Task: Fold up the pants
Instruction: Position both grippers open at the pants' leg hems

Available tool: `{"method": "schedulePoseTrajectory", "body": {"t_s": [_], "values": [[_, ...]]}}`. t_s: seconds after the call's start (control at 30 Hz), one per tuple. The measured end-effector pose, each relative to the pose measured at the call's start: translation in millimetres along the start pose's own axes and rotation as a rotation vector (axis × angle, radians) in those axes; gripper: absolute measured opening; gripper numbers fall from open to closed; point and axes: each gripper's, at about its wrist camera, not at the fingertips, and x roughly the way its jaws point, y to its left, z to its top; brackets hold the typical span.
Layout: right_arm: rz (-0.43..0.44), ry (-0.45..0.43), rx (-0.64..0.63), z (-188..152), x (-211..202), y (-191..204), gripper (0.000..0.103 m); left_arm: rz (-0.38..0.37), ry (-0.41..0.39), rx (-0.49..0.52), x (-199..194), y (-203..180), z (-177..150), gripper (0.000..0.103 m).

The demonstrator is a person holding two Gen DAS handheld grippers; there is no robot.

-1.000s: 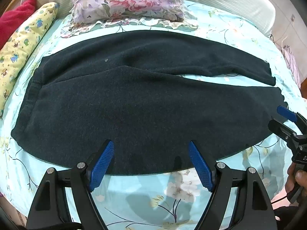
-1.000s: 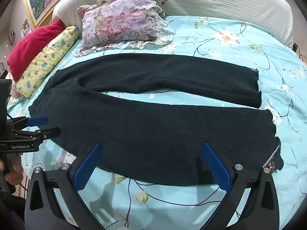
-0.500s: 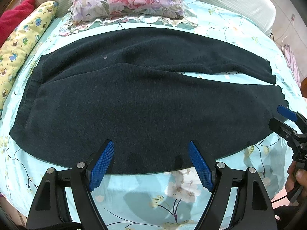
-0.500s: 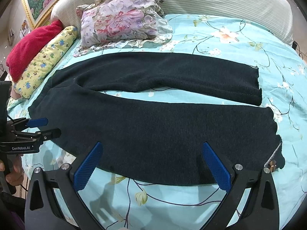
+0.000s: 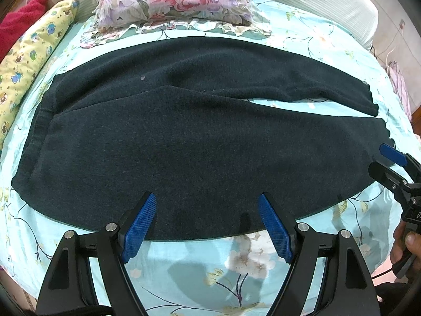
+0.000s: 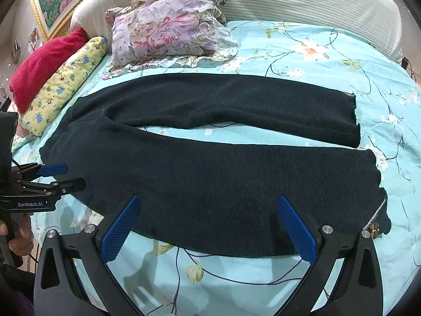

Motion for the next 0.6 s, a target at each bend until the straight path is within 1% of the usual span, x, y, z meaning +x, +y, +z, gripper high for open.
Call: {"method": "schedulePoseTrajectory", "body": {"t_s": [0.1, 0.13, 0.2, 0.37, 0.53, 0.6], "values": [[-0.001, -0.021, -0.003, 1, -1, 0, 0.103, -0.002, 0.001, 0.001, 0, 0, 1, 0.080], [-0.008, -0.042, -0.009, 0, -2, 1, 0.103, -0.002, 0.001, 0.001, 0, -1, 2, 0.080], [-0.008, -0.050, -0.010, 1, -3, 1, 0.103, -0.003, 0.001, 0.001, 0, -1, 2, 0.080], [0.003, 0.037, 0.026, 3, -3, -1, 0.103, -0.006, 0.001, 0.000, 1, -1, 5, 0.080], [0.017, 0.049, 0.046, 4, -3, -4, 0.103, -0.013, 0.011, -0.006, 2, 0, 11, 0.080], [0.014, 0.027, 0.046, 7, -1, -6, 0.103, -0.017, 0.013, -0.006, 2, 0, 13, 0.080]]}}
